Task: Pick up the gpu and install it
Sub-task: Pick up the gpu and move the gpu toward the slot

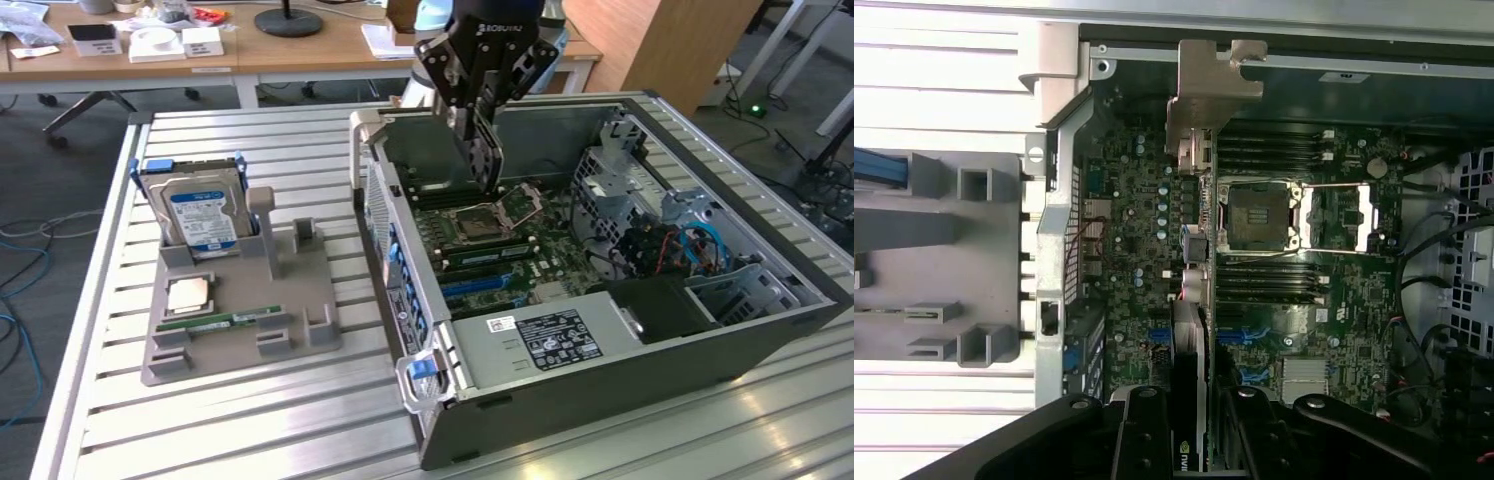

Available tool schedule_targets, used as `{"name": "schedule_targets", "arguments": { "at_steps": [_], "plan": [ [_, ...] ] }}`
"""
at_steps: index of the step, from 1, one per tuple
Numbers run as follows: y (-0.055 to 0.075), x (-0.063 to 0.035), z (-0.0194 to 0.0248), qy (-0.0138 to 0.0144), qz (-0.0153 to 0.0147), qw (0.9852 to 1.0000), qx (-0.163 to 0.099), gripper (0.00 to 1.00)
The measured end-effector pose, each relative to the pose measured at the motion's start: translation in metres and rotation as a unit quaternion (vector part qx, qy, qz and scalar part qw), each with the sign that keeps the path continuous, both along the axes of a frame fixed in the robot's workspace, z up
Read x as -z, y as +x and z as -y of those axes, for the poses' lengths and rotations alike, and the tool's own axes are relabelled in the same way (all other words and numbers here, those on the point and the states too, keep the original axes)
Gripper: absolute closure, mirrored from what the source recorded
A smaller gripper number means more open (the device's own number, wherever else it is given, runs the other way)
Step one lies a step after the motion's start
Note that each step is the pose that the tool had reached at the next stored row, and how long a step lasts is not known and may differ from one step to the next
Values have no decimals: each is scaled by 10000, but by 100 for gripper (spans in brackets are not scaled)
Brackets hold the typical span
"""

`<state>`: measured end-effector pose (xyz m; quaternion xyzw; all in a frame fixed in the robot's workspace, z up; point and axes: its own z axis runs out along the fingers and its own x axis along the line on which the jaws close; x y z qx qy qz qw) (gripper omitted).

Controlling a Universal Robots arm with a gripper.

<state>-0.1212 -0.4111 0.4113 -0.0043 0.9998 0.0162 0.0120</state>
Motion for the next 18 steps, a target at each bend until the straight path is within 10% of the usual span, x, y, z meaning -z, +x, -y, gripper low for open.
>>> {"name": "schedule_targets", "arguments": {
  "at_steps": [18],
  "plan": [
    [200,0,0,0,0,10000,0,74]
  ]
}}
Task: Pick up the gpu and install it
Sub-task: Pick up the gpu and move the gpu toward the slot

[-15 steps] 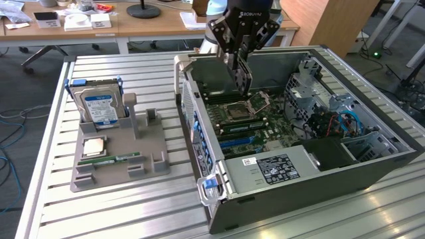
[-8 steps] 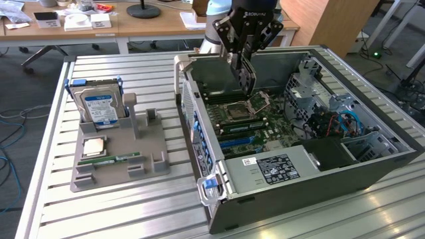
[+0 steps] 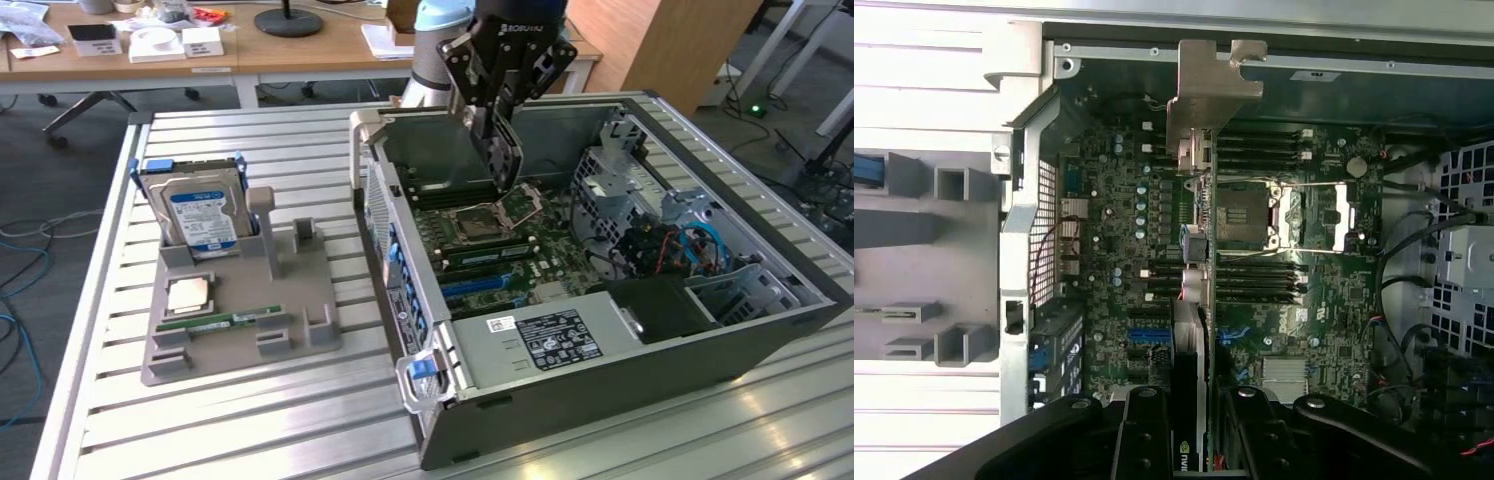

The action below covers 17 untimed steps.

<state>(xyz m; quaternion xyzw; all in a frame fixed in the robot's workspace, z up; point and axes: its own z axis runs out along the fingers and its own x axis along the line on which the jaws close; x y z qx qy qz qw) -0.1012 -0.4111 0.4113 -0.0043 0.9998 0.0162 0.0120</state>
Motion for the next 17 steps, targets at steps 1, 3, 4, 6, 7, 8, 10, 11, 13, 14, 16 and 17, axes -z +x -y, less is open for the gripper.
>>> {"name": "schedule_targets", "arguments": {
  "at_steps": [1,3,4,6,7,8,10,11,13,14,16,17],
  "plan": [
    [6,0,0,0,0,10000,0,74],
    [7,0,0,0,0,10000,0,74],
    [8,0,0,0,0,10000,0,74],
    [8,0,0,0,0,10000,0,74],
    [9,0,0,0,0,10000,0,74],
    [14,1,0,0,0,10000,-1,74],
    [23,0,0,0,0,10000,0,74],
    [28,0,0,0,0,10000,0,74],
    [36,0,0,0,0,10000,0,74],
    [37,0,0,0,0,10000,0,74],
    [38,0,0,0,0,10000,0,74],
    [38,0,0,0,0,10000,0,74]
  ]
}}
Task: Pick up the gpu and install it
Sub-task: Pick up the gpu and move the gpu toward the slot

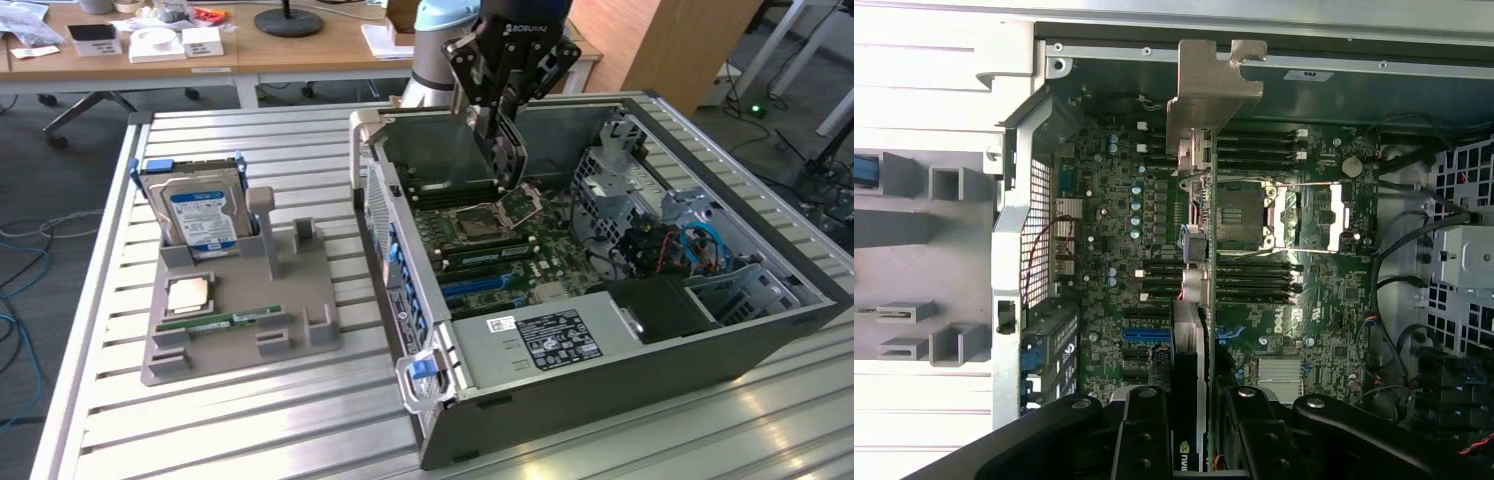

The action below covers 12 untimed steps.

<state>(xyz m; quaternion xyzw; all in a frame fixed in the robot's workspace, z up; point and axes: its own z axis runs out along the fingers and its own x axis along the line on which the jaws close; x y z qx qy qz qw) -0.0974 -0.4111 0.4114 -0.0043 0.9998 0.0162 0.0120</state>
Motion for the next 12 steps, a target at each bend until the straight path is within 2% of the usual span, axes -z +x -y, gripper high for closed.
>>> {"name": "schedule_targets", "arguments": {
  "at_steps": [8,12],
  "plan": [
    [4,0,0,0,0,10000,0,74],
    [47,0,0,0,0,10000,0,74]
  ]
}}
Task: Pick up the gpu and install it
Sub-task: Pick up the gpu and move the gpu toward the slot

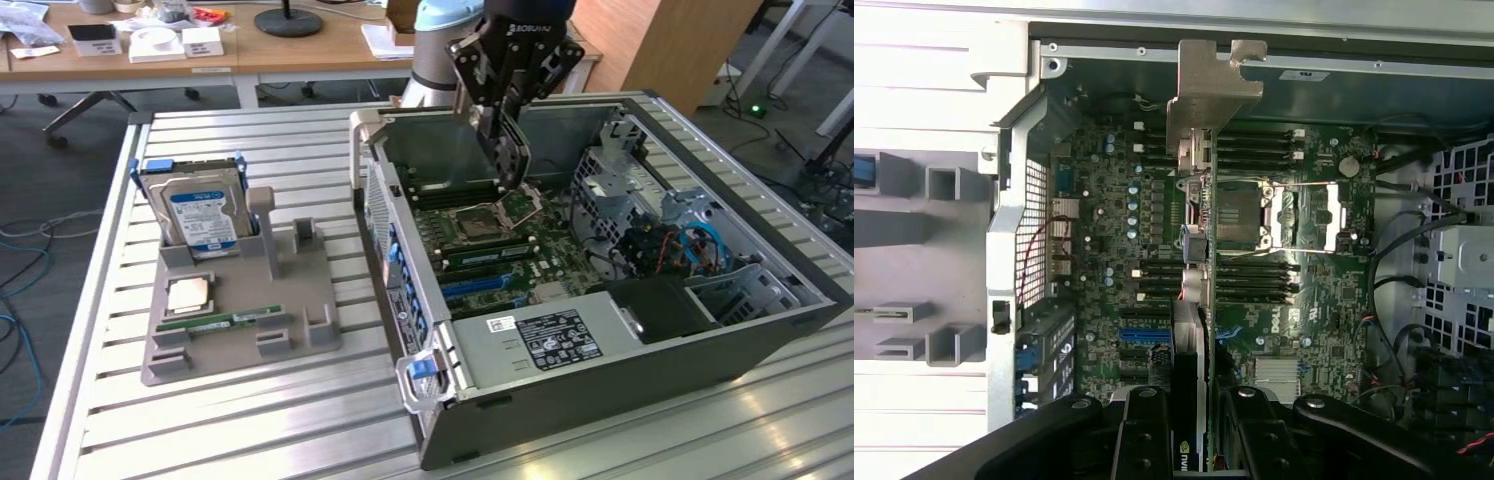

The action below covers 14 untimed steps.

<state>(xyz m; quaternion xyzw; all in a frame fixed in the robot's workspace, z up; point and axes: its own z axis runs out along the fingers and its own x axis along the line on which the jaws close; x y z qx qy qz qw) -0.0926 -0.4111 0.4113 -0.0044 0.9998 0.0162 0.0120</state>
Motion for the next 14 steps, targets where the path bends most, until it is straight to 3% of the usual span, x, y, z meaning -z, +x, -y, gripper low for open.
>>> {"name": "schedule_targets", "arguments": {
  "at_steps": [14],
  "plan": [
    [283,0,0,0,0,10000,0,74]
  ]
}}
